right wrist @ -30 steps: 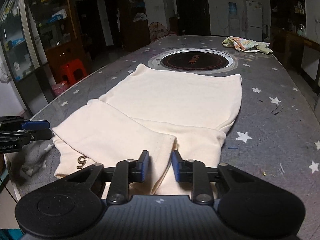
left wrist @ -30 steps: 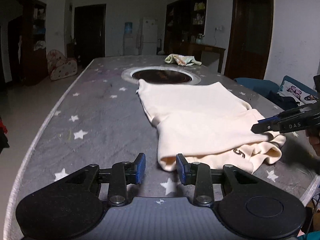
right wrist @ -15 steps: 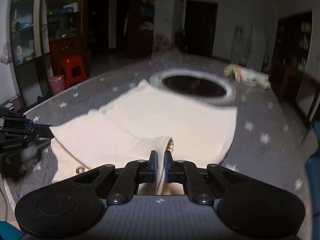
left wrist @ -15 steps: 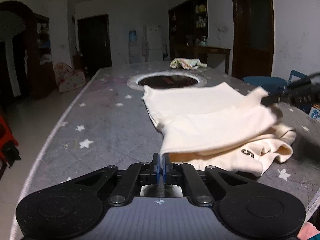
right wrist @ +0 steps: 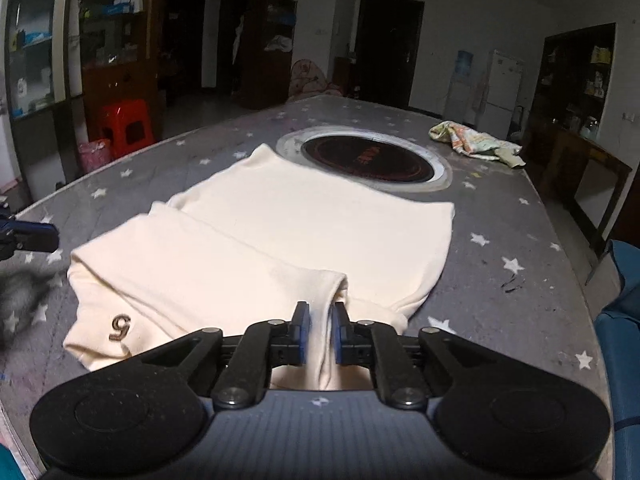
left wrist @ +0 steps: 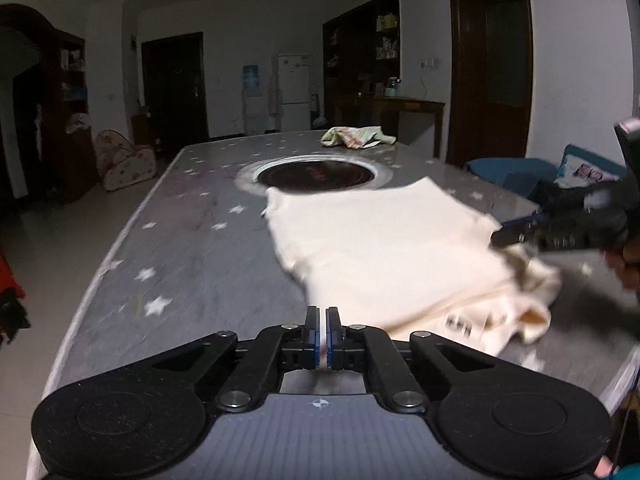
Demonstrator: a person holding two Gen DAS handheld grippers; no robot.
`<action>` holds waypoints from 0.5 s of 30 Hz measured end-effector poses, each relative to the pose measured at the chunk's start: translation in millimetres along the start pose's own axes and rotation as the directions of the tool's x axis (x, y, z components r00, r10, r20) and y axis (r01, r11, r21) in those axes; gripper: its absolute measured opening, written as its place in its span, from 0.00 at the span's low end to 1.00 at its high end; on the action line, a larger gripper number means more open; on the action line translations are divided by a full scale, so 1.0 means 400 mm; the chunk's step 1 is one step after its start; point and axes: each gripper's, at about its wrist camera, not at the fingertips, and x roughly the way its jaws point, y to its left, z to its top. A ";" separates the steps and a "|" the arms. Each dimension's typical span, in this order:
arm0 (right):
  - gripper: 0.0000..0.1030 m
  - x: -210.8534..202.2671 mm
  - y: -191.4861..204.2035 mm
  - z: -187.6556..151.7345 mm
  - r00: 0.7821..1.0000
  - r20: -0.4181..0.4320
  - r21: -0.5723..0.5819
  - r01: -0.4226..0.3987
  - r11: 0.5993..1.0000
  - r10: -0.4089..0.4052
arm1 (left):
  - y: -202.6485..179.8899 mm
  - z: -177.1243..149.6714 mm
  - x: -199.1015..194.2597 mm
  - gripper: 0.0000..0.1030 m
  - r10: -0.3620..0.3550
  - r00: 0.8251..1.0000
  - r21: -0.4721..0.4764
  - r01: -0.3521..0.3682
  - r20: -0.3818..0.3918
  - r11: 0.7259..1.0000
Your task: Fold clothes
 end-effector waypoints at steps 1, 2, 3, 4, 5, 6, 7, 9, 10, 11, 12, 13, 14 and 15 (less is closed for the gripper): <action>0.11 -0.003 -0.001 0.003 1.000 0.004 0.001 0.004 1.000 -0.004 | -0.003 0.013 0.016 0.05 -0.010 1.000 -0.001 0.010 0.000 1.000; 0.11 -0.005 -0.002 0.006 1.000 0.008 0.002 0.008 1.000 -0.008 | -0.007 0.027 0.033 0.07 -0.019 1.000 -0.002 0.019 0.000 1.000; 0.11 -0.006 -0.003 0.008 1.000 0.009 0.004 0.011 1.000 -0.011 | -0.010 0.040 0.049 0.08 -0.029 1.000 -0.002 0.029 0.001 1.000; 0.11 -0.007 -0.003 0.010 1.000 0.010 0.006 0.014 1.000 -0.014 | -0.014 0.053 0.066 0.08 -0.038 0.999 -0.003 0.038 0.000 0.999; 0.11 -0.006 -0.003 0.010 1.000 0.012 0.009 0.013 1.000 -0.013 | -0.019 0.060 0.085 0.08 -0.037 0.999 0.000 0.037 -0.004 0.999; 0.11 -0.004 -0.003 0.008 1.000 0.012 0.012 0.009 1.000 -0.010 | -0.024 0.066 0.104 0.09 -0.037 0.999 0.004 0.038 -0.010 0.999; 0.11 -0.001 -0.002 0.007 1.000 0.013 0.016 0.005 1.000 -0.006 | -0.026 0.068 0.124 0.09 -0.053 0.998 0.008 0.053 -0.025 0.999; 0.11 0.007 -0.003 0.000 1.000 0.006 0.020 0.004 1.000 -0.004 | -0.025 0.058 0.161 0.09 -0.045 0.996 0.015 0.046 -0.075 0.999; 0.11 0.011 -0.006 -0.004 1.000 -0.004 0.022 0.008 1.000 -0.008 | -0.024 0.053 0.180 0.09 -0.040 0.994 0.018 0.042 -0.099 0.999; 0.11 0.015 -0.009 -0.009 1.000 -0.014 0.023 0.013 1.000 -0.012 | -0.017 0.046 0.188 0.11 -0.032 0.993 0.012 0.033 -0.111 0.999; 0.11 0.019 -0.012 -0.014 1.000 -0.024 0.024 0.017 1.000 -0.016 | -0.010 0.046 0.184 0.13 -0.034 0.993 0.006 0.035 -0.110 0.999; 0.11 0.022 -0.016 -0.018 0.999 -0.032 0.028 0.022 0.999 -0.021 | -0.004 0.046 0.179 0.13 -0.037 0.993 0.000 0.037 -0.108 0.999; 0.11 0.019 -0.026 -0.019 0.999 -0.032 0.038 0.027 0.999 -0.026 | 0.002 0.047 0.175 0.13 -0.040 0.994 -0.006 0.039 -0.107 0.999; 0.11 0.016 -0.034 -0.018 0.999 -0.030 0.048 0.033 0.998 -0.032 | 0.002 0.053 0.172 0.14 -0.042 0.994 -0.006 0.041 -0.102 0.999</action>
